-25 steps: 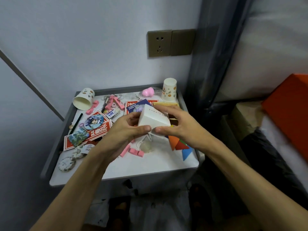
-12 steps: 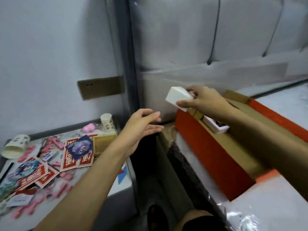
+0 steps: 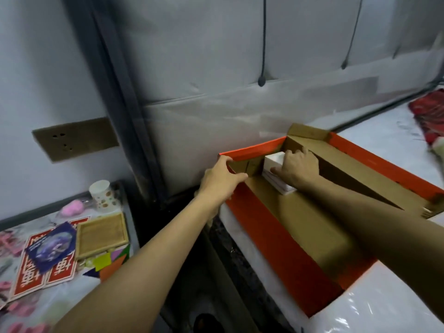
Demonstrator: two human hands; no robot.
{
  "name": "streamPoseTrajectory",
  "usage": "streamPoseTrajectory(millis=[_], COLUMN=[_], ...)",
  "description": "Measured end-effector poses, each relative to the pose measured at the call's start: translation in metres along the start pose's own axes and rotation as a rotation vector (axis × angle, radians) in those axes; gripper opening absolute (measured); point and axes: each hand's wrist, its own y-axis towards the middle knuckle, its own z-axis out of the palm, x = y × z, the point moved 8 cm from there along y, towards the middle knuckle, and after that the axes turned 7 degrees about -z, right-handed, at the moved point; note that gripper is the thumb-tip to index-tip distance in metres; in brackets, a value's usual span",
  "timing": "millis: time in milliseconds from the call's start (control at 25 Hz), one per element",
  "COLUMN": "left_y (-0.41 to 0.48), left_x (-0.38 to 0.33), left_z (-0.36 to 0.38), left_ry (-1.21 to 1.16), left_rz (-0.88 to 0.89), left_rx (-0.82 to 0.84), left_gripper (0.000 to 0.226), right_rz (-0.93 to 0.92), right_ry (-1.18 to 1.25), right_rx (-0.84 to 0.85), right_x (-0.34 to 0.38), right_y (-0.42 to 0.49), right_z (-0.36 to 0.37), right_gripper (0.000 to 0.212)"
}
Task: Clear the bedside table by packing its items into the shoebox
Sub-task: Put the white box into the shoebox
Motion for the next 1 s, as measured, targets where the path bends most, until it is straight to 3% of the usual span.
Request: streamPoseTrajectory(millis=[360, 600, 680, 840, 1000], left_y=[0.013, 0.008, -0.001, -0.031, -0.083], left_x=[0.017, 0.016, 0.013, 0.02, 0.066], left_z=[0.006, 0.007, 0.004, -0.037, -0.106], left_ry=[-0.123, -0.165, -0.206, -0.184, -0.218], left_rz=[0.003, -0.004, -0.017, -0.038, -0.147], left_rx=[0.049, 0.107, 0.139, 0.018, -0.022], left_gripper=[0.041, 0.045, 0.047, 0.041, 0.024], right_rz=[-0.042, 0.072, 0.085, -0.049, -0.282], right_ry=[-0.173, 0.084, 0.226, 0.427, 0.506], right_rx=[-0.105, -0.014, -0.018, -0.034, 0.001], right_x=[0.012, 0.01, 0.013, 0.049, 0.14], right_y=[0.008, 0.002, -0.005, -0.026, -0.068], right_z=[0.014, 0.006, -0.016, -0.081, -0.134], right_gripper=[0.054, 0.061, 0.055, 0.026, 0.018])
